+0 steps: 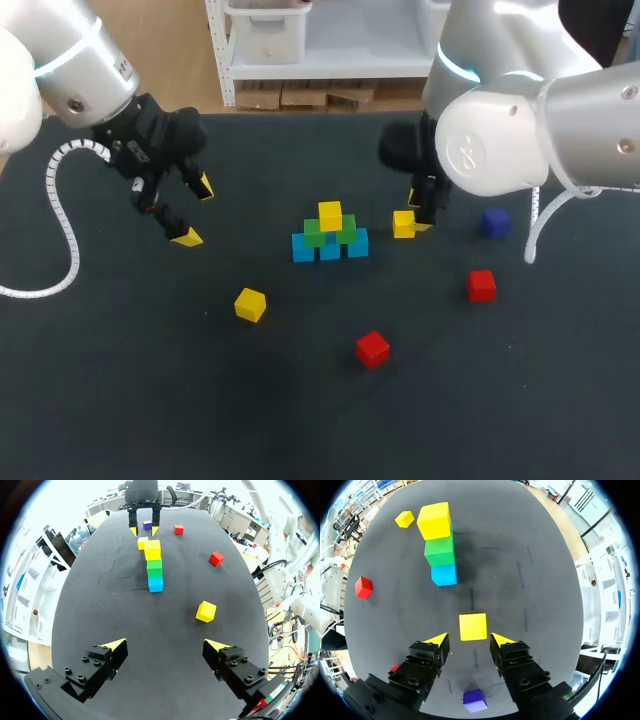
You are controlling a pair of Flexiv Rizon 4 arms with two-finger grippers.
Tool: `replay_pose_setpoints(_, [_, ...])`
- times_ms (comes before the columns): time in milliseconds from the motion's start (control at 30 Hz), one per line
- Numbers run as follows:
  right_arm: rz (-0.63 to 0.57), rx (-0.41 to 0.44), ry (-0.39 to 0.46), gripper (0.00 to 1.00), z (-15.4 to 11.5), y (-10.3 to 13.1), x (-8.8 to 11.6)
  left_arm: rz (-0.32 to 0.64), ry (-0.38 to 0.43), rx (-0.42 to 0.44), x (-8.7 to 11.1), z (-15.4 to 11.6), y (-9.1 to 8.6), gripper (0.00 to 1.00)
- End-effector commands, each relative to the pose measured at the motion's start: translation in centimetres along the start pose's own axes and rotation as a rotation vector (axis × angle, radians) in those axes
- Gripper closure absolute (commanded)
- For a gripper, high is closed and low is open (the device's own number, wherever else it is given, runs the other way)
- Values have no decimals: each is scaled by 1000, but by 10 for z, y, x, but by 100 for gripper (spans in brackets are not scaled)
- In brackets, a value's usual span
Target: Place the blue cubes, place green cubes on the blue cubes, place the yellow cubes on the green cubes, then place the red cubes on the yellow cubes, and place purple cube on the red cubes.
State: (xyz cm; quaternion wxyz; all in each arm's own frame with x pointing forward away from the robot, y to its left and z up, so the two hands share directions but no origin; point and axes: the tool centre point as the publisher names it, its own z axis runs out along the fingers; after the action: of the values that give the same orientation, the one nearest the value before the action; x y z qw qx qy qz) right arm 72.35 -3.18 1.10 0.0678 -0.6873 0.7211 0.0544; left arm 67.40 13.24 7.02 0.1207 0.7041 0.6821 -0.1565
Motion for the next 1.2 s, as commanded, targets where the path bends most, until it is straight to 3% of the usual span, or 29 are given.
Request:
replay_pose_setpoints(33, [-5,-10,-3,47,4,-2,-2,2,-1,-2,1,0,0,0])
replay_pose_setpoints(867, [-42,-34,-1,52,16,-5,-2,2,-1,-2,1,0,0,0])
replay_pose_setpoints(1000, [-42,-35,-4,74,16,-6,-3,2,-1,-2,1,0,0,0])
replay_pose_setpoints(1033, [-42,-35,-5,93,16,-6,-3,2,-1,-2,1,0,0,0])
replay_pose_setpoints(1067, [-43,-35,-5,100,16,-6,-3,2,-1,-2,1,0,0,0])
replay_pose_setpoints(1200, [-42,-36,-4,100,16,-6,-3,2,-1,-2,1,0,0,0])
